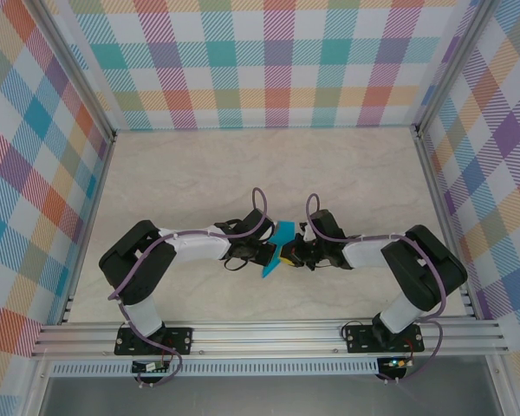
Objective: Fold a paper plane with a square sheet of paper (pick it up from the middle)
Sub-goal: Third fold the triangle at the center of the table.
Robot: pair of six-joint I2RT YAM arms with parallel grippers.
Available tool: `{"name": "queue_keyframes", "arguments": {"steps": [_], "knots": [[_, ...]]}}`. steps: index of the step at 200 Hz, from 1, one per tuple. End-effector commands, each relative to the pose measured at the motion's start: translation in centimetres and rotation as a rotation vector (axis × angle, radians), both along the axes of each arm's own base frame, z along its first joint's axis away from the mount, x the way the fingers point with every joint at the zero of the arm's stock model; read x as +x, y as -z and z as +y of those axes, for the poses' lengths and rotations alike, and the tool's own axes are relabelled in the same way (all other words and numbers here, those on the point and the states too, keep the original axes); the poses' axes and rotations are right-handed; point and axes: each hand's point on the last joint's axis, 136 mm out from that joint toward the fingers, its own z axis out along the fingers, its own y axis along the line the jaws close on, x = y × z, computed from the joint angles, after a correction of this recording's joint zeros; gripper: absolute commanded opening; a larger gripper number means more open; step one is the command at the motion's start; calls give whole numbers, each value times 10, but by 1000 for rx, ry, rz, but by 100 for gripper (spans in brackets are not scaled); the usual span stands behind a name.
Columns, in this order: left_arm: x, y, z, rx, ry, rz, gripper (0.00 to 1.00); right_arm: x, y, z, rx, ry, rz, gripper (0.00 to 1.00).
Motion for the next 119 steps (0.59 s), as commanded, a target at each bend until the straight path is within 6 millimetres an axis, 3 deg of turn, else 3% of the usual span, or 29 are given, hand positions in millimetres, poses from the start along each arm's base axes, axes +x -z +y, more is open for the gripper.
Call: {"name": "queue_keyframes", "arguments": {"steps": [1, 119], "knots": [[-6, 19, 20, 83, -16, 45, 0, 4, -2, 7, 20, -4, -14, 0], [-2, 9, 17, 75, -9, 18, 0, -1, 17, -5, -63, 13, 22, 0]]}}
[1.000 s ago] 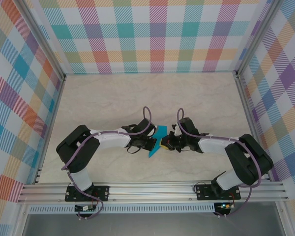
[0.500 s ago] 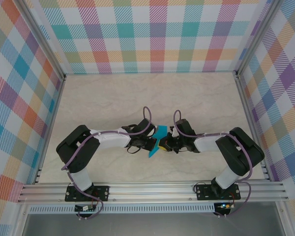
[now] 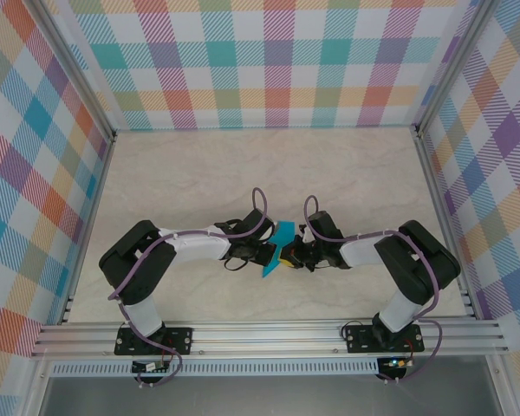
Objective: Fold a paper plane with a square sheet of paper (pick it up from the middle)
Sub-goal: Third fold the triangle at the center of the table.
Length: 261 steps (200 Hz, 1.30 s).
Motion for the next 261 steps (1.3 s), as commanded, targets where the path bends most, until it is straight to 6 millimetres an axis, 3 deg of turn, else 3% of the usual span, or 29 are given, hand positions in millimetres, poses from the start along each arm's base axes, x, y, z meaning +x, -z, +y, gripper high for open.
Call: {"name": "queue_keyframes", "arguments": {"steps": [1, 51, 94, 162, 223, 261], "knots": [[-2, 9, 17, 73, -9, 18, 0, -1, 3, -4, -41, 7, 0, 0], [2, 1, 14, 59, -5, -3, 0, -3, -2, -8, -56, 8, -11, 0], [2, 7, 13, 62, -1, 2, 0, -3, -7, -7, -51, 0, -15, 0], [0, 11, 15, 71, 6, 9, 0, 3, -43, 2, 17, -9, -83, 2], [-1, 10, 13, 64, 9, 14, 0, 14, -39, 19, 52, -14, -53, 3], [-1, 9, 13, 61, 13, 13, 0, 16, -28, 17, 25, -8, -35, 2]]}}
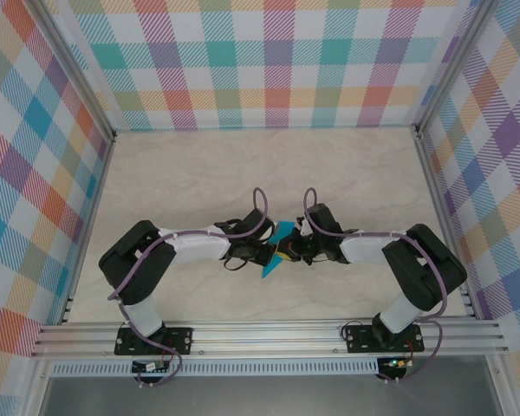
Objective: Fold a paper plane with a square sheet of paper (pick it up from the middle)
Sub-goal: Third fold the triangle at the center of the table.
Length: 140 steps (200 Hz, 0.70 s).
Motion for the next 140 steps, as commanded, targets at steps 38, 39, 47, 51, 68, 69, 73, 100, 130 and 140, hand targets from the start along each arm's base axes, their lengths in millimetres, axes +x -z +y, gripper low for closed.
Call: {"name": "queue_keyframes", "arguments": {"steps": [38, 39, 47, 51, 68, 69, 73, 100, 130, 140], "knots": [[-1, 9, 11, 49, -3, 24, 0, 1, 12, 2, -40, -22, 13, 2], [-1, 8, 11, 49, -2, 23, 0, 1, 13, 2, -41, -22, 14, 2], [-1, 8, 11, 49, -2, 24, 0, 0, 17, 1, -54, -24, 21, 2], [-1, 8, 11, 49, -2, 23, 0, -1, 18, 0, -62, -24, 24, 2], [-1, 9, 12, 51, -2, 23, 0, -2, 25, -6, -91, -19, 31, 2], [-1, 8, 11, 51, -1, 22, 0, -3, 26, -6, -93, -19, 34, 2], [-1, 9, 12, 52, -3, 24, 0, -3, 27, -8, -98, -19, 36, 2], [-1, 10, 14, 63, -7, 22, 0, -8, 34, -16, -147, -17, 49, 2], [-1, 10, 16, 72, -8, 18, 0, -7, 27, -16, -139, -25, 38, 2], [-1, 10, 16, 71, -7, 19, 0, -4, 21, -14, -125, -24, 26, 2]]}}
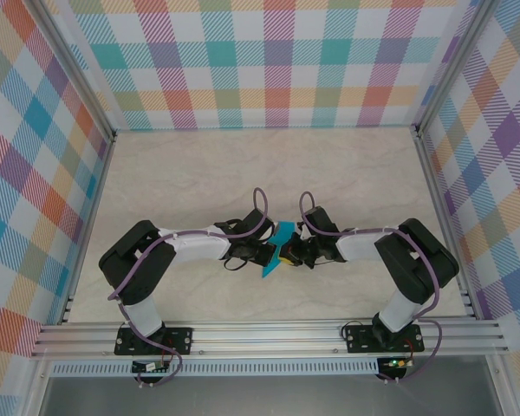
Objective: Fold a paper plane with a square sheet of paper (pick it up from the middle)
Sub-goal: Third fold the triangle at the center of the table.
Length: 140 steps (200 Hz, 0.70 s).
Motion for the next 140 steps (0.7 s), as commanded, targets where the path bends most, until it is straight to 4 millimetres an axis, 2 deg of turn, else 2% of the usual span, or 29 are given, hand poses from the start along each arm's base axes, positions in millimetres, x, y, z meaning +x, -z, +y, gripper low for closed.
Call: {"name": "queue_keyframes", "arguments": {"steps": [1, 28, 49, 104, 140], "knots": [[-1, 9, 16, 70, -10, 19, 0, 1, -8, -3, -17, -9, -15, 2], [-2, 10, 16, 74, -9, 19, 0, 11, -27, -3, 18, -7, -57, 2], [-2, 9, 16, 72, -6, 20, 0, 18, -31, -5, 28, -5, -72, 3], [1, 8, 11, 61, -3, 24, 0, 24, -4, -15, -26, 17, -31, 0], [1, 6, 13, 70, -3, 17, 0, 16, 14, -24, -80, 20, 5, 0]]}}
